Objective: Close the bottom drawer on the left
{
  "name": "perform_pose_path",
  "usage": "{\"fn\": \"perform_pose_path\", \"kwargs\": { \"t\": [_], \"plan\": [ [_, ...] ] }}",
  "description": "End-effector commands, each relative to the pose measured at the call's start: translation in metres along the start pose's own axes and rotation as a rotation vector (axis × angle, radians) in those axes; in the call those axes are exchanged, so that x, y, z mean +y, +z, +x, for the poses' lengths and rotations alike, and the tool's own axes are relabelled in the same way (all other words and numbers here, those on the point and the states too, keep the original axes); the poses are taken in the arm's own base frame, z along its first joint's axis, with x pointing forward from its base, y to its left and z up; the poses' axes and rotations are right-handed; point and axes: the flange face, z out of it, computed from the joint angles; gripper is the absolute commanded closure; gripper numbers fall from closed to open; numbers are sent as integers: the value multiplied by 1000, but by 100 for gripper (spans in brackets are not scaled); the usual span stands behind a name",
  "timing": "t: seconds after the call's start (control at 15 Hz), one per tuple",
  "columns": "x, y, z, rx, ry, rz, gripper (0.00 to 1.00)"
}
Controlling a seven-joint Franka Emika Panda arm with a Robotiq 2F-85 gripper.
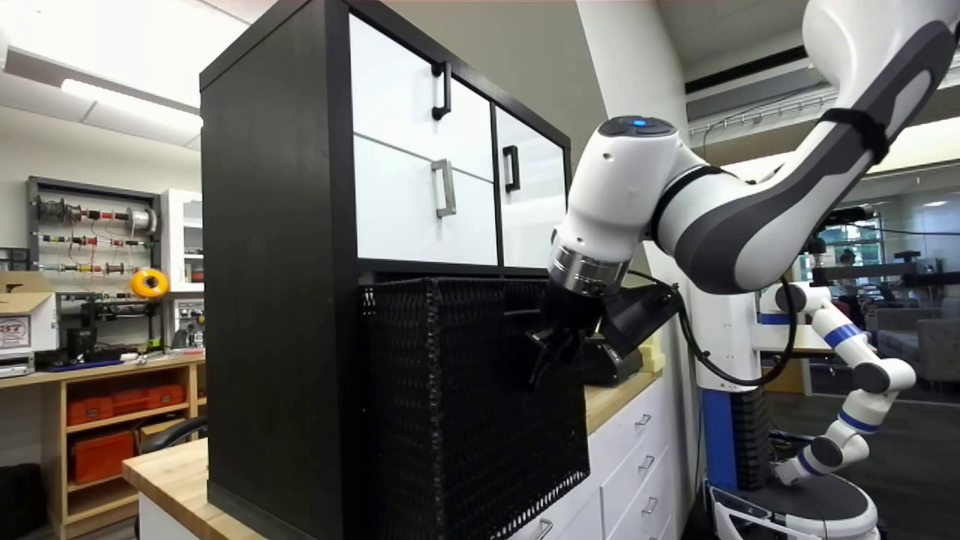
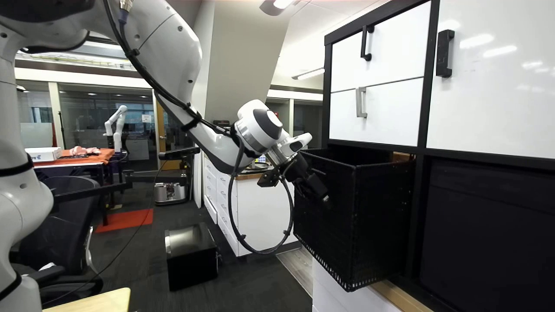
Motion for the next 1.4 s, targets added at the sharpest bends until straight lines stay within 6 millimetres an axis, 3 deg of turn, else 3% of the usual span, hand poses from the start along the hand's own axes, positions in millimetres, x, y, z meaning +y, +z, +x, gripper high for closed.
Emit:
{"fn": "perform_pose_path", "kwargs": {
  "t": [0.0, 0.47, 0.93, 1.33],
  "plan": [
    [-3, 17, 28, 62, -7, -9, 0],
    [-12, 56, 64, 122, -79, -34, 0],
    [-22, 90, 85, 133, -77, -30, 0],
    [-32, 89, 90, 140, -88, -35, 0]
  ]
}}
